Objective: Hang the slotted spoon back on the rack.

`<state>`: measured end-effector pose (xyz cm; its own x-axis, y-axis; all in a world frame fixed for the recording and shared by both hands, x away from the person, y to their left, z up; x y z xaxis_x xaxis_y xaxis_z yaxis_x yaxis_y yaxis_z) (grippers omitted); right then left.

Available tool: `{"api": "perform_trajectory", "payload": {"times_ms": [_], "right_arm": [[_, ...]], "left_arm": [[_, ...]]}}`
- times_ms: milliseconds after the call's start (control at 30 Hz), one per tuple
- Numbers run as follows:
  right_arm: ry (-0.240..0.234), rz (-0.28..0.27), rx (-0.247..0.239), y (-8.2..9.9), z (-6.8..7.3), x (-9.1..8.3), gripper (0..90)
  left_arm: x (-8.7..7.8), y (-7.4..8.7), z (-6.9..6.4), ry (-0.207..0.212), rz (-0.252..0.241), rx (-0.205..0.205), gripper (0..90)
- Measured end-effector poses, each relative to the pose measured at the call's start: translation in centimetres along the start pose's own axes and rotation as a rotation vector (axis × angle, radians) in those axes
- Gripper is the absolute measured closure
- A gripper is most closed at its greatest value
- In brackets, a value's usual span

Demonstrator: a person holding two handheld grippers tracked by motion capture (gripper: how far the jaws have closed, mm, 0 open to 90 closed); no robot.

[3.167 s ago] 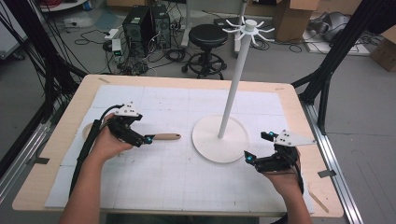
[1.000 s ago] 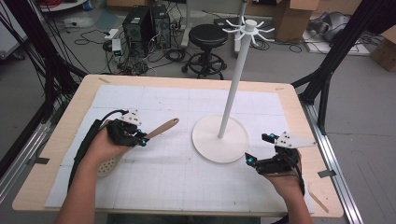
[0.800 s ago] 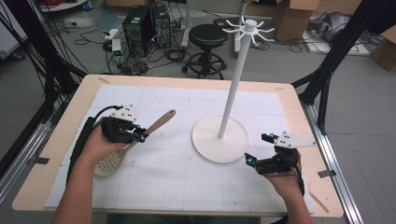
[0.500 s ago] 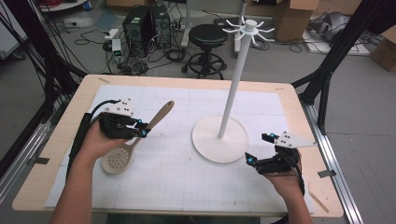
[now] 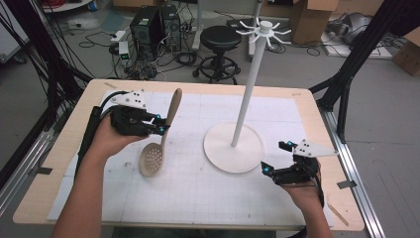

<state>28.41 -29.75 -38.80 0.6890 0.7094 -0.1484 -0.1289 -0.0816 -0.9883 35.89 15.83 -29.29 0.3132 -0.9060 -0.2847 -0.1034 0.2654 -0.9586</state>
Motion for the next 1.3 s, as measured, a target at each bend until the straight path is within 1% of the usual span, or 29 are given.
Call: {"api": "perform_trajectory", "payload": {"times_ms": [200,400,533,633,667,767,867,967,1000,1233,1300], "right_arm": [[0.001,-0.002,0.005,0.0,0.0,0.0,0.4],[-0.002,-0.001,0.003,0.0,0.0,0.0,0.5],[-0.002,-0.007,0.002,-0.1,0.0,-0.1,0.5],[-0.001,-0.005,0.005,-0.1,0.0,-0.1,0.5],[-0.001,-0.005,0.006,-0.1,-0.1,-0.1,0.5],[-0.003,-0.008,0.006,-0.1,-0.1,-0.1,0.5],[-0.002,-0.009,0.011,-0.1,-0.1,-0.1,0.5],[-0.003,-0.008,0.009,0.0,-0.1,-0.1,0.5],[-0.004,-0.009,0.007,-0.1,-0.1,-0.1,0.5],[-0.001,-0.010,0.010,-0.1,-0.2,-0.1,0.5],[-0.001,-0.010,0.011,-0.1,-0.2,-0.1,0.5]], "left_arm": [[0.3,-2.3,-0.2,0.042,-0.051,0.001,75.5],[1.4,-5.0,-0.2,0.076,-0.056,0.029,75.5],[2.2,-6.6,0.2,0.097,-0.069,0.042,75.6],[2.8,-7.9,0.5,0.097,-0.077,0.047,75.5],[3.0,-8.4,0.7,0.098,-0.071,0.059,75.5],[3.6,-9.7,0.8,0.109,-0.084,0.059,75.6],[4.2,-10.8,1.0,0.112,-0.074,0.073,75.6],[4.8,-11.9,1.3,0.107,-0.063,0.076,75.5],[5.0,-12.2,1.4,0.106,-0.060,0.083,75.5],[5.6,-13.5,1.7,0.111,-0.059,0.093,75.5],[5.8,-13.7,1.9,0.117,-0.059,0.087,75.6]]}}
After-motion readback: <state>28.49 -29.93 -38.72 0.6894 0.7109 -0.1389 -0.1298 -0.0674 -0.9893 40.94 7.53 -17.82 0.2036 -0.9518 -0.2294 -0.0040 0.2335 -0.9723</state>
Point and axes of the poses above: each handheld gripper's, and its own axes: x roughly forward along the jaws, y roughly out of its underside, z roughly to its left, the point moved 1 cm from there along x, roughly forward along the jaws, and after that the axes turned 15 degrees about -z, right-handed, at the moved point
